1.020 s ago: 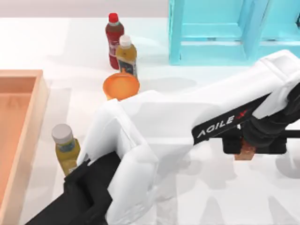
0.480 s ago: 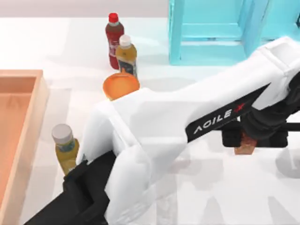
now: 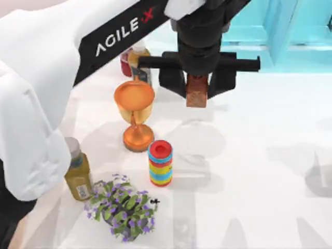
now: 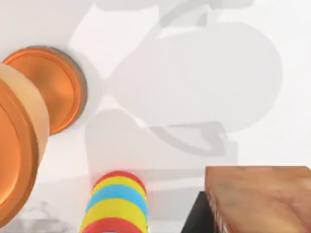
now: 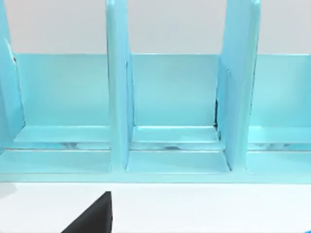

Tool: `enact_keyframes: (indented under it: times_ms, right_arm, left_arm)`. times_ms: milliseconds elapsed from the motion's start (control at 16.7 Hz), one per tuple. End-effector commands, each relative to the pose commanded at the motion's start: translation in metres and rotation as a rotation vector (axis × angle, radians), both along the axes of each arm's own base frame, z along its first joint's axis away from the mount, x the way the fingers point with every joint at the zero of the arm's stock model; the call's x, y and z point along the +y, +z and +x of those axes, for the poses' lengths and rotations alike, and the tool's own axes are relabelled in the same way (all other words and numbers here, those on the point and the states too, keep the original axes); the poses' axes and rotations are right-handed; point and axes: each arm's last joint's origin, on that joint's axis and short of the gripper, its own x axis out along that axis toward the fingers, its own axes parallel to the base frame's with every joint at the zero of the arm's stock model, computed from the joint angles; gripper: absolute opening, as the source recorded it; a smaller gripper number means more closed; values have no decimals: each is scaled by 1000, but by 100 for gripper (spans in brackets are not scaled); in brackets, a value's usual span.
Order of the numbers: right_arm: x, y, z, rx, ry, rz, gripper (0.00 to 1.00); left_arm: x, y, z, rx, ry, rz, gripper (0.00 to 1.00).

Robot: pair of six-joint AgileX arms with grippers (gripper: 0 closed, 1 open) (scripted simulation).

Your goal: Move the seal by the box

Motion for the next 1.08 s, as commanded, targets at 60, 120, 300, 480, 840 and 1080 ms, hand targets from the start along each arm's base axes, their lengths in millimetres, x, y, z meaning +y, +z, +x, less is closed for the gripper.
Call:
enact_keyframes:
  times_ms: [60,120,300,480,840,1080]
  right_arm:
    - [0,0,0,0,0,0,100]
    - [0,0,0,0,0,0,100]
    - [0,0,0,0,0,0,100]
    - [0,0,0,0,0,0,100]
    - [0,0,0,0,0,0,100]
    - [0,0,0,0,0,0,100]
  left_arm:
    - [25,9,6,0,-7,0,0]
    - [51,16,10,1,-11,2,0]
    - [122,19,13,10,-5,21,0]
    - [178,8,7,9,24,36,0]
    - [224,-7,-2,-30,82,38,0]
    - [222,-8,-1,-25,77,41,0]
